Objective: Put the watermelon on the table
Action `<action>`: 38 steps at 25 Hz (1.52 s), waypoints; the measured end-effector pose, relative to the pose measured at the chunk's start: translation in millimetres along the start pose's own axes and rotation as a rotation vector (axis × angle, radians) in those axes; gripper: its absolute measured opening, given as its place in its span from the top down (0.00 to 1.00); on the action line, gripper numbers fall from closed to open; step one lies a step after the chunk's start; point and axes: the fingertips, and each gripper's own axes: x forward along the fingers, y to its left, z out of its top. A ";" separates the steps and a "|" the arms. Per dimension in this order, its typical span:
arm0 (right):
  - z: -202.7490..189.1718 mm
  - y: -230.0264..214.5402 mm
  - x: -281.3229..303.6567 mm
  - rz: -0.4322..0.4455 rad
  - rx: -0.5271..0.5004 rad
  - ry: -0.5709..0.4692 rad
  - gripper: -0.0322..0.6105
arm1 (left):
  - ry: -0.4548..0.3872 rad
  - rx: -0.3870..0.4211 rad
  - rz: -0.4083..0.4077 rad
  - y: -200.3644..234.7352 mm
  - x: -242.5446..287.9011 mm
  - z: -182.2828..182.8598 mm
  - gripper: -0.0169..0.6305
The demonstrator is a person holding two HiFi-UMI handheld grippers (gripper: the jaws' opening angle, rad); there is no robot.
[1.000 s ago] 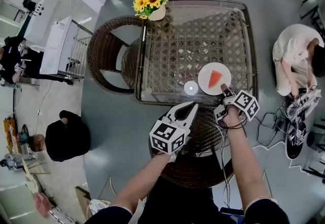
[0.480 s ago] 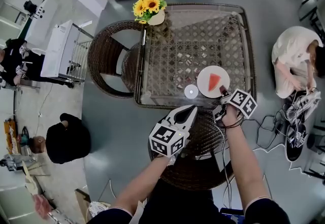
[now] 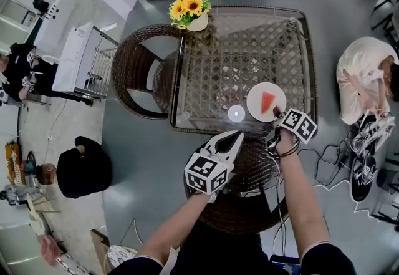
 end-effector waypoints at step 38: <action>29.4 38.2 -40.0 -0.067 -0.546 -0.071 0.92 | -0.027 0.033 -0.036 -18.6 -10.0 17.5 0.97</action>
